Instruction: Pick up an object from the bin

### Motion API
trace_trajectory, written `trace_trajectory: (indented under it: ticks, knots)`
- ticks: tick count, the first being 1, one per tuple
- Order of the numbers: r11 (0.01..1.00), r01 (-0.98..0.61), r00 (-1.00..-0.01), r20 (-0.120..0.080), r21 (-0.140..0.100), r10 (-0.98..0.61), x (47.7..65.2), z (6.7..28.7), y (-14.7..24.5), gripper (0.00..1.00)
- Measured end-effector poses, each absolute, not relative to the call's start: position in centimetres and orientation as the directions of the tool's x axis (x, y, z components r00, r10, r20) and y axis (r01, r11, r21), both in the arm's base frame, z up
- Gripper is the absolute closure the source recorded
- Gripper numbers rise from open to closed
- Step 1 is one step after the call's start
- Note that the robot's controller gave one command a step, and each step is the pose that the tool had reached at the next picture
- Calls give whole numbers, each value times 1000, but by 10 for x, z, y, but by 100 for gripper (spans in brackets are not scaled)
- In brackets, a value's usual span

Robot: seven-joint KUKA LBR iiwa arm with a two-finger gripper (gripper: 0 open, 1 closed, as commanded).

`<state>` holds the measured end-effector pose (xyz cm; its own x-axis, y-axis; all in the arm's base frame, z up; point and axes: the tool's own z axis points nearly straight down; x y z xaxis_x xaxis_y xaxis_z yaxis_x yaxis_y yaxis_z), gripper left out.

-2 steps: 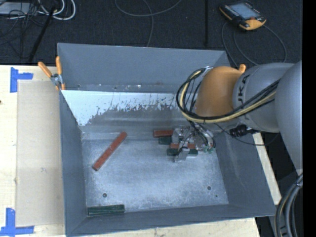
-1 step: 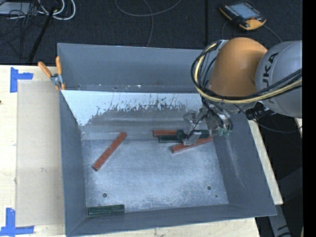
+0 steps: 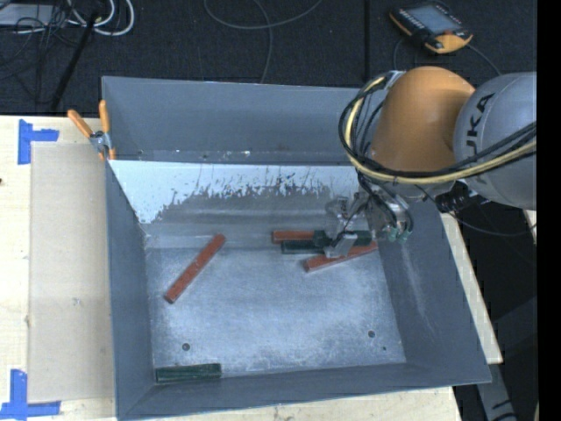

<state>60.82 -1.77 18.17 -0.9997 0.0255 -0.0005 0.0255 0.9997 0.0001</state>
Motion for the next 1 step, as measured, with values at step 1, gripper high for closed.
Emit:
trace_trajectory:
  ticks: [1]
  knots:
    - [999,-32,-999,2,1,-32,612,221,-27,100]
